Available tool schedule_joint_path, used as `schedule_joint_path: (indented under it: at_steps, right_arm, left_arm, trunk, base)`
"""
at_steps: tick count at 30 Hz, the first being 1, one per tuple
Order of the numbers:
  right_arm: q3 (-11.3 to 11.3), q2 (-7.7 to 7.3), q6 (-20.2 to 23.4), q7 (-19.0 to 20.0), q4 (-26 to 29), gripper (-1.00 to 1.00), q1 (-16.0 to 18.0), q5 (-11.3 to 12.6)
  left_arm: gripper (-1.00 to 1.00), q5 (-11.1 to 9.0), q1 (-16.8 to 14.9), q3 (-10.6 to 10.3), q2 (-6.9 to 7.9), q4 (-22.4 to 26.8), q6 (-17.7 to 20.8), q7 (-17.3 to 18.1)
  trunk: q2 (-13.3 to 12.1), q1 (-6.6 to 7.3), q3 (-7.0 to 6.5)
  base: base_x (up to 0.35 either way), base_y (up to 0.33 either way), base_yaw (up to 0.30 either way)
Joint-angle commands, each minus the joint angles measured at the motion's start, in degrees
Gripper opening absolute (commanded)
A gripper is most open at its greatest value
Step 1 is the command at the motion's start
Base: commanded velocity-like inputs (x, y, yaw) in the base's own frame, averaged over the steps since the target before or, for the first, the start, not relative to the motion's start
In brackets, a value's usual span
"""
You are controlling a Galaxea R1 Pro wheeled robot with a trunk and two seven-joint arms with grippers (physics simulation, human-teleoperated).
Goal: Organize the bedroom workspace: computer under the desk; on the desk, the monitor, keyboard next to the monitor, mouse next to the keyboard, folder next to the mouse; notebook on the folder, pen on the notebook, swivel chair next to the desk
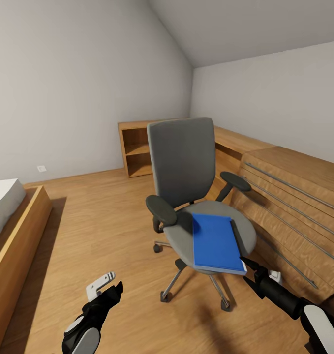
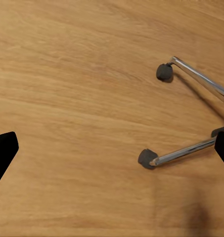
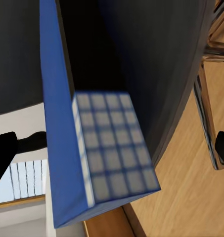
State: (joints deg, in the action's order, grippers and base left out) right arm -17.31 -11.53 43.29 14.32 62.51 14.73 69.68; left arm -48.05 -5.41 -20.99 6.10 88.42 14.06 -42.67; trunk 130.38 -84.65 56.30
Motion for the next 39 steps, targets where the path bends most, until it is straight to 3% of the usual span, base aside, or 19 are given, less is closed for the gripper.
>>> schedule_joint_path:
  at_steps: [1, 39]
  right_arm:
    - [-0.1, 0.01, 0.3, 0.2, 0.0, 1.00, 0.0, -0.2]
    - [0.0, 0.14, 0.3, 0.3, -0.1, 1.00, 0.0, -0.4]
  left_arm:
    - [1.00, -0.2, 0.0, -0.1, 0.05, 0.1, 0.2, -0.4]
    - [1.00, -0.3, 0.0, -0.1, 0.13, 0.1, 0.1, -0.3]
  trunk:
    - [0.0, 0.01, 0.05]
    - [0.0, 0.01, 0.05]
  base:
    - [0.015, 0.000, 0.000]
    - [0.000, 0.012, 0.000]
